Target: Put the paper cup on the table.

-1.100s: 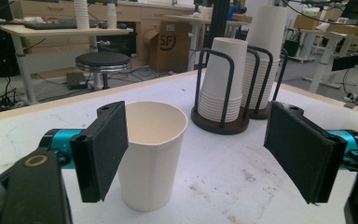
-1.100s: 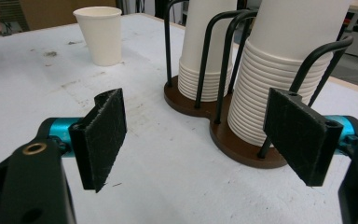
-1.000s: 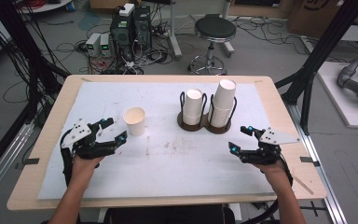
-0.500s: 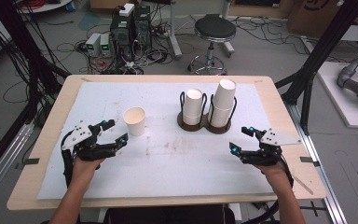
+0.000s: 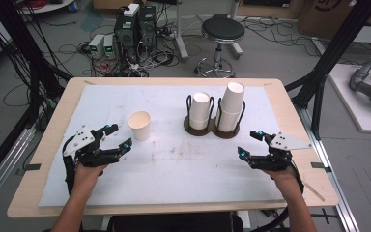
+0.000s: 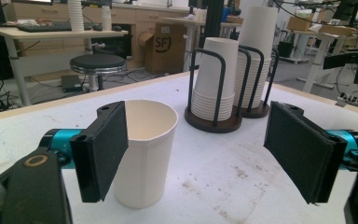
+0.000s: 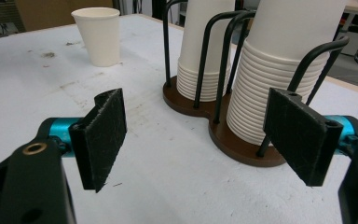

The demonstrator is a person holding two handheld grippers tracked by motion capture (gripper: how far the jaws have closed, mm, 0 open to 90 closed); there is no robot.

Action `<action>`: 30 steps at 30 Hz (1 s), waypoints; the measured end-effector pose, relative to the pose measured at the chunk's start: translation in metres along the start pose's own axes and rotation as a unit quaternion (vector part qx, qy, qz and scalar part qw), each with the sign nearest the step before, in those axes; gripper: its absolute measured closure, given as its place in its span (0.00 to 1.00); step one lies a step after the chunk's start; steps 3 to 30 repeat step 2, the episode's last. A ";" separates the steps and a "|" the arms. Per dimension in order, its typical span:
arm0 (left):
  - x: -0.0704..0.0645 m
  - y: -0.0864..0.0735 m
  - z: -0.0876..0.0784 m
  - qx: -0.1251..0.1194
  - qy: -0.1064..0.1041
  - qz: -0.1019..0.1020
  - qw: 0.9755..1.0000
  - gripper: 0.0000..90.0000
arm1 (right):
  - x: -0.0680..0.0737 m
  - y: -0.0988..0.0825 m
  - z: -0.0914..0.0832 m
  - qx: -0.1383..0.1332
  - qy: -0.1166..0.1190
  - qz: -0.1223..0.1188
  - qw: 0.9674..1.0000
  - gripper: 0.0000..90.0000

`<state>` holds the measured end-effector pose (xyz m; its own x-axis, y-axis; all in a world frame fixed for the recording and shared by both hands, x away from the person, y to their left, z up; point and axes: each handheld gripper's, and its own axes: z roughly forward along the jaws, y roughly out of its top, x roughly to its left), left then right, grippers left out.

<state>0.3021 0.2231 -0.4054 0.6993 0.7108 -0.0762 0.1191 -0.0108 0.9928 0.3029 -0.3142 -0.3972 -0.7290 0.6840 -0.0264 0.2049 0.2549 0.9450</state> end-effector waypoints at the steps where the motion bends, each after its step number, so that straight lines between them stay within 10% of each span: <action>1: 0.000 0.000 0.000 0.001 0.002 -0.001 1.000 0.24 | 0.000 0.000 0.000 0.000 -0.001 -0.001 1.000 0.24; 30: 0.001 -0.001 -0.001 0.003 0.002 -0.001 1.000 0.24 | -0.001 0.000 0.001 -0.002 -0.001 -0.003 1.000 0.24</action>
